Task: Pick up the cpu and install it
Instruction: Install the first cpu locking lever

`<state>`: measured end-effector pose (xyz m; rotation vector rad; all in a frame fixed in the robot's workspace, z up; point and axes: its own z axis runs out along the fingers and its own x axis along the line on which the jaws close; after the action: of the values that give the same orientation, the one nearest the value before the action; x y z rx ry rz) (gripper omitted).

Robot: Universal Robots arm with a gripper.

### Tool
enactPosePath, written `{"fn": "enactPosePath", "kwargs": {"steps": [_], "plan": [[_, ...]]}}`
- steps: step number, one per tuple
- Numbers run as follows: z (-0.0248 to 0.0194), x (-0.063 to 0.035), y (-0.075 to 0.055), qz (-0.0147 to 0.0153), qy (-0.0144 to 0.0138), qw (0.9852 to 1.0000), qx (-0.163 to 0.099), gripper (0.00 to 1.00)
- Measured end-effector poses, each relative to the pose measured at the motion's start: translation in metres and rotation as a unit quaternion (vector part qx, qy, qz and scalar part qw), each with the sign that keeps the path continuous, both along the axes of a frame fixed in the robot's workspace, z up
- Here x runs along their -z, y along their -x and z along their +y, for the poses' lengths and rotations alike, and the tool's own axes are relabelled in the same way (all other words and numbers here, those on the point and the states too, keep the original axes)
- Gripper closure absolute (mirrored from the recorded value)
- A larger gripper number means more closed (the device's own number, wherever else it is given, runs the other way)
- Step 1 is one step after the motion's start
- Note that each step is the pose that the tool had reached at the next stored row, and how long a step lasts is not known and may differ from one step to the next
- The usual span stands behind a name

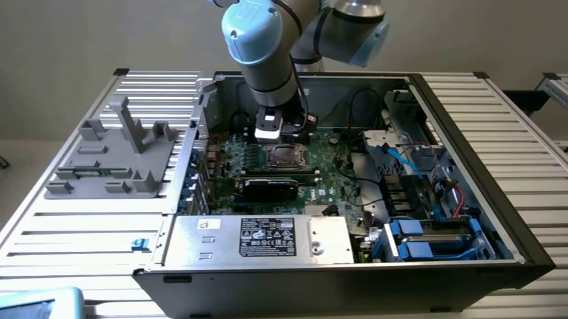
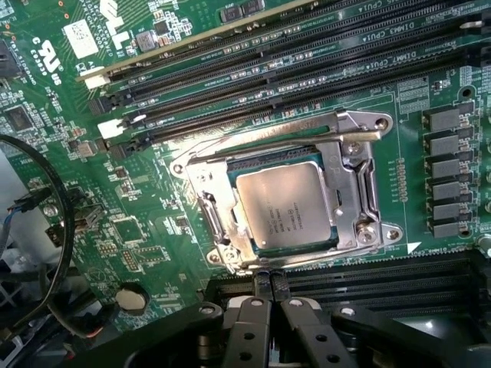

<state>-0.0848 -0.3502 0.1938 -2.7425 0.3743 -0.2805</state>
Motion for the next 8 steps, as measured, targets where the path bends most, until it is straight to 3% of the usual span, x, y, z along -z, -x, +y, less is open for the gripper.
{"fn": "enactPosePath", "kwargs": {"steps": [4,8], "plan": [[0.0,-0.0089,0.0,0.0005,0.0,1.0,0.0,0.89],[-0.0001,-0.0234,0.0,0.0032,0.0,1.0,0.0,0.89]]}}
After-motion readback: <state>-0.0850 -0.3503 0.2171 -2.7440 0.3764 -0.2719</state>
